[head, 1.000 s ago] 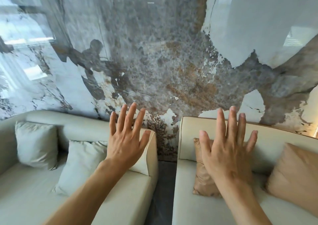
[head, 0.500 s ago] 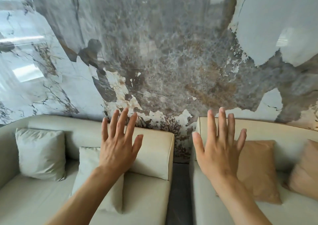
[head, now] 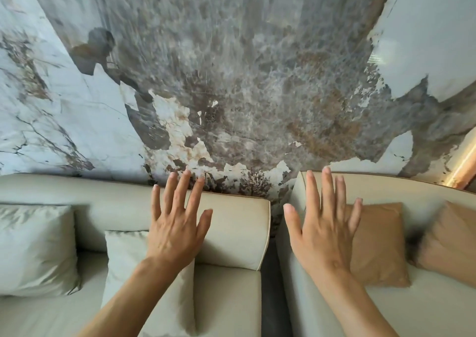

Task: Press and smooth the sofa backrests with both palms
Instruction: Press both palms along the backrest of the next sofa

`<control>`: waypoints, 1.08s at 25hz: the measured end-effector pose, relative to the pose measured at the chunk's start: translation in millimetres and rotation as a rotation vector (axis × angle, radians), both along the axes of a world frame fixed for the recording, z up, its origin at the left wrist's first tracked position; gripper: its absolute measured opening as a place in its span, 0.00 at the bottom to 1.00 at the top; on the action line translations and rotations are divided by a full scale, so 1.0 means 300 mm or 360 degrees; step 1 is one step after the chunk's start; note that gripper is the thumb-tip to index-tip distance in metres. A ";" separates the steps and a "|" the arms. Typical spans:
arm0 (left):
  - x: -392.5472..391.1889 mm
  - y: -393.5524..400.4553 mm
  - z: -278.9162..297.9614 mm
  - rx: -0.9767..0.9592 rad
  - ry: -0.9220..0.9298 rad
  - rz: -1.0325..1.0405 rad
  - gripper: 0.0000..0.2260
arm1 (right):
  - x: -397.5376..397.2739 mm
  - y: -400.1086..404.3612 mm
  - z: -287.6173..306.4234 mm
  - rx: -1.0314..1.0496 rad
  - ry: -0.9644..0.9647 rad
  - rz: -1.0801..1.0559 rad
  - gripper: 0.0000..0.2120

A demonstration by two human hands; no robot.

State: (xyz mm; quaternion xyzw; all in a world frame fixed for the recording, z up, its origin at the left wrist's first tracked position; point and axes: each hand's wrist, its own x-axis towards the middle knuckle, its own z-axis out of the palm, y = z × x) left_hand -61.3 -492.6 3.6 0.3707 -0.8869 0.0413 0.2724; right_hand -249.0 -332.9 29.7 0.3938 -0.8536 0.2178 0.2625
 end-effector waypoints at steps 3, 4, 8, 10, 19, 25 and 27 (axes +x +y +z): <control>-0.026 -0.045 -0.038 0.0039 -0.0040 0.0074 0.27 | -0.057 -0.086 -0.065 0.0038 -0.0011 0.0078 0.33; -0.046 -0.062 -0.045 0.0043 -0.0068 0.0117 0.27 | -0.087 -0.121 -0.090 0.0042 -0.0033 0.0115 0.33; -0.174 -0.143 -0.144 0.0131 -0.0073 0.0165 0.28 | -0.243 -0.233 -0.227 0.0101 -0.0130 0.0213 0.33; -0.229 -0.193 -0.228 0.0178 -0.0100 0.0126 0.28 | -0.278 -0.267 -0.310 0.0192 -0.0138 0.0224 0.33; -0.312 -0.444 -0.646 0.0241 -0.0250 0.0040 0.28 | -0.312 -0.493 -0.725 0.0389 -0.0145 0.0176 0.32; -0.381 -0.584 -0.992 0.0289 -0.0383 -0.0062 0.28 | -0.358 -0.619 -1.077 0.0518 -0.0290 0.0185 0.33; -0.414 -0.646 -1.062 0.0283 -0.0402 -0.0073 0.28 | -0.385 -0.668 -1.152 0.0540 -0.0297 0.0179 0.33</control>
